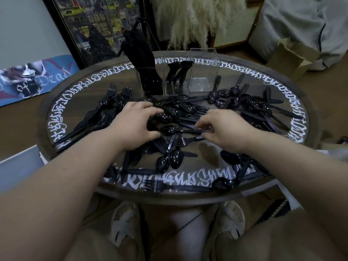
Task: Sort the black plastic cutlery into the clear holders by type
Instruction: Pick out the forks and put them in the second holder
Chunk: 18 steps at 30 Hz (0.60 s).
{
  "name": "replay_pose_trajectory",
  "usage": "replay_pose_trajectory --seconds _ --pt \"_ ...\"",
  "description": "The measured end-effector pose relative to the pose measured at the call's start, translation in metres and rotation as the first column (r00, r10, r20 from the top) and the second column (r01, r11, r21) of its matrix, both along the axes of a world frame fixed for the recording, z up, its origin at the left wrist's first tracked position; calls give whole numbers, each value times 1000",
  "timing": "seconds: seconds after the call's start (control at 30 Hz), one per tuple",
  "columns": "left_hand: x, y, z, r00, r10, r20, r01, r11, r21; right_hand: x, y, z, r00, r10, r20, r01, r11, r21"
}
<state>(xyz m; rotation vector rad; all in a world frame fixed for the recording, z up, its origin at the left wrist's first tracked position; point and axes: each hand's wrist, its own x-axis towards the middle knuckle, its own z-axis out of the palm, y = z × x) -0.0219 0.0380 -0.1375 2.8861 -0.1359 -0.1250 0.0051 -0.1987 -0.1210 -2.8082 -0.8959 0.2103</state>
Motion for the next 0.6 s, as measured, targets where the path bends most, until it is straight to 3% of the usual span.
replay_pose_trajectory --seconds 0.13,0.33,0.47,0.6 --pt "-18 13 -5 999 5 -53 -2 998 71 -6 12 -23 998 16 -68 -23 994 -107" --pt "-27 28 -7 996 16 -87 -9 996 83 8 23 -35 1000 -21 16 23 991 -132" --pt "-26 33 -6 996 29 -82 -24 998 54 12 29 -36 997 -65 37 68 995 -71" --pt "-24 38 -4 996 42 -78 -39 999 31 14 37 -32 994 -98 46 93 992 89"
